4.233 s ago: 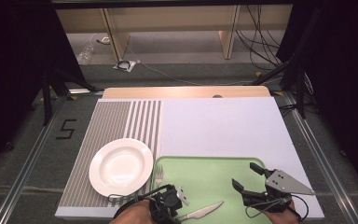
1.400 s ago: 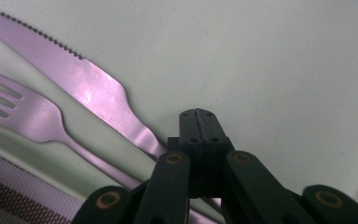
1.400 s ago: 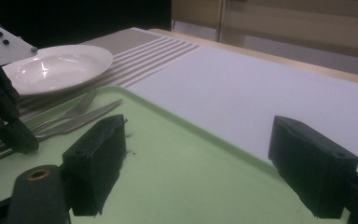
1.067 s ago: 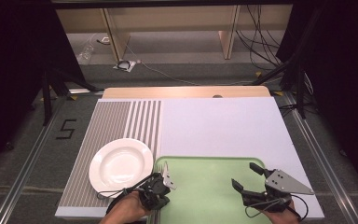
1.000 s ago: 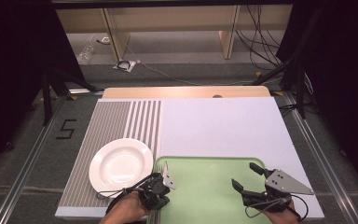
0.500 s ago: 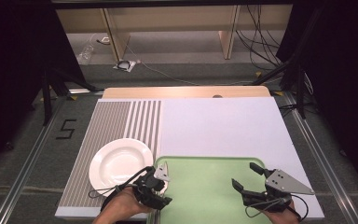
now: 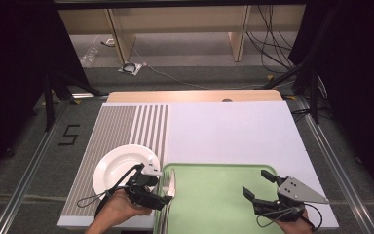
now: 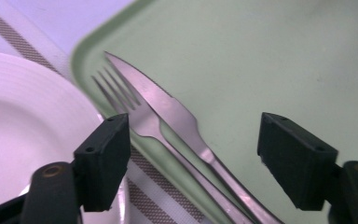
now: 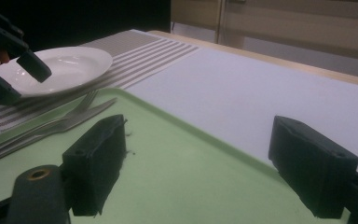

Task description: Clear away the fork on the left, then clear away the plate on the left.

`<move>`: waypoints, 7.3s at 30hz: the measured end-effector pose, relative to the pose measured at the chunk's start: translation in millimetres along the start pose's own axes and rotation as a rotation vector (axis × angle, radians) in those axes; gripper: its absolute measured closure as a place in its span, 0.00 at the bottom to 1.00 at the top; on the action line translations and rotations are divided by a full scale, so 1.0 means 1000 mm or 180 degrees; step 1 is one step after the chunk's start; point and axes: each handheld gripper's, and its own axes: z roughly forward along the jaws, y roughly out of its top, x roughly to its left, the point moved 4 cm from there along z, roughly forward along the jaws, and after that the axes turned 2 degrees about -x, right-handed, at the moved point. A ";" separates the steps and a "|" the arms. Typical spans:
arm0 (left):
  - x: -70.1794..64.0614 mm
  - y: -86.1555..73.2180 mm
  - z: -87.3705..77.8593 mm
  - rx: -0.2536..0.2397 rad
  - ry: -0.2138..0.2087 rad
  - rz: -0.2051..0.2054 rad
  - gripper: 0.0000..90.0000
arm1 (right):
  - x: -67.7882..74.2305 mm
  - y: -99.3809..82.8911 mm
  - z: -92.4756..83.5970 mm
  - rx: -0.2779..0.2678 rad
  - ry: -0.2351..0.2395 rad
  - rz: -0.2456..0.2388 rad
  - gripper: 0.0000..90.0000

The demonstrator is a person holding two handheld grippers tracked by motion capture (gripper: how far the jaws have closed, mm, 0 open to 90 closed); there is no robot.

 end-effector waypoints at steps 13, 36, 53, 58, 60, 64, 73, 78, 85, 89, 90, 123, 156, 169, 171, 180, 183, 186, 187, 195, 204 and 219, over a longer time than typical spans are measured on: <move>0.019 -0.004 -0.018 -0.0309 0.0101 -0.0256 0.20 | 0.000 0.000 0.000 -0.0015 0.0001 0.0006 0.22; 0.050 -0.019 -0.042 -0.0552 0.0456 -0.0667 0.18 | -0.002 -0.001 0.000 0.0000 -0.0005 0.0030 0.22; 0.068 -0.038 -0.055 -0.0610 0.0717 -0.0888 0.18 | -0.003 -0.001 0.000 -0.0009 -0.0010 0.0042 0.22; 0.074 -0.044 -0.059 -0.0630 0.0777 -0.0975 0.18 | -0.002 -0.001 0.000 0.0012 -0.0011 0.0036 0.22; 0.075 -0.046 -0.060 -0.0631 0.0791 -0.1006 0.18 | -0.002 -0.002 0.001 0.0007 -0.0004 0.0047 0.22; 0.078 -0.050 -0.061 -0.0634 0.0830 -0.1046 0.18 | -0.003 -0.002 0.000 -0.0006 -0.0012 0.0047 0.22; 0.085 -0.060 -0.065 -0.0666 0.0872 -0.1200 0.18 | -0.003 -0.002 -0.003 -0.0013 -0.0028 0.0055 0.22; 0.086 -0.064 -0.067 -0.0676 0.0895 -0.1269 0.17 | -0.002 -0.002 -0.002 -0.0011 -0.0026 0.0042 0.22; 0.091 -0.074 -0.072 -0.0689 0.0991 -0.1410 0.17 | -0.001 -0.002 -0.002 -0.0018 -0.0012 0.0027 0.22; 0.094 -0.081 -0.075 -0.0698 0.1050 -0.1543 0.17 | -0.001 -0.001 -0.002 -0.0019 -0.0018 0.0041 0.22; 0.095 -0.083 -0.075 -0.0693 0.1074 -0.1578 0.17 | -0.001 -0.001 -0.002 -0.0022 -0.0016 0.0029 0.22; 0.107 -0.120 -0.081 -0.0676 0.1064 -0.2467 0.17 | 0.001 0.000 -0.001 -0.0014 -0.0006 0.0017 0.22; 0.111 -0.134 -0.060 -0.1078 0.0021 -0.3999 0.18 | 0.001 -0.001 0.000 0.0014 -0.0013 0.0032 0.22; 0.108 -0.135 -0.053 -0.1275 -0.0099 -0.4352 0.19 | 0.001 -0.001 0.000 0.0024 -0.0013 0.0026 0.22; 0.106 -0.135 -0.051 -0.1293 -0.0145 -0.4408 0.20 | 0.001 -0.001 0.001 0.0021 -0.0010 0.0034 0.22; 0.100 -0.135 -0.044 -0.1439 -0.0198 -0.4639 0.32 | 0.001 -0.001 0.000 0.0013 -0.0009 0.0035 0.22; 0.099 -0.136 -0.042 -0.1456 -0.0220 -0.4681 0.35 | 0.001 -0.001 0.000 0.0017 -0.0006 0.0024 0.22; 0.099 -0.137 -0.040 -0.1484 -0.0226 -0.4749 0.40 | 0.001 -0.001 0.001 0.0008 -0.0002 0.0030 0.22; 0.098 -0.138 -0.039 -0.1474 -0.0234 -0.4783 0.41 | 0.001 -0.001 0.001 0.0011 0.0002 0.0035 0.22; 0.098 -0.140 -0.037 -0.1496 -0.0203 -0.4876 0.53 | 0.002 -0.001 0.001 0.0018 -0.0001 0.0033 0.22; 0.098 -0.142 -0.031 -0.1445 -0.0176 -0.4962 0.63 | 0.002 -0.001 0.001 0.0027 -0.0002 0.0021 0.22; 0.098 -0.142 -0.025 -0.1448 -0.0185 -0.5020 0.80 | 0.002 -0.001 0.001 0.0022 0.0006 0.0022 0.22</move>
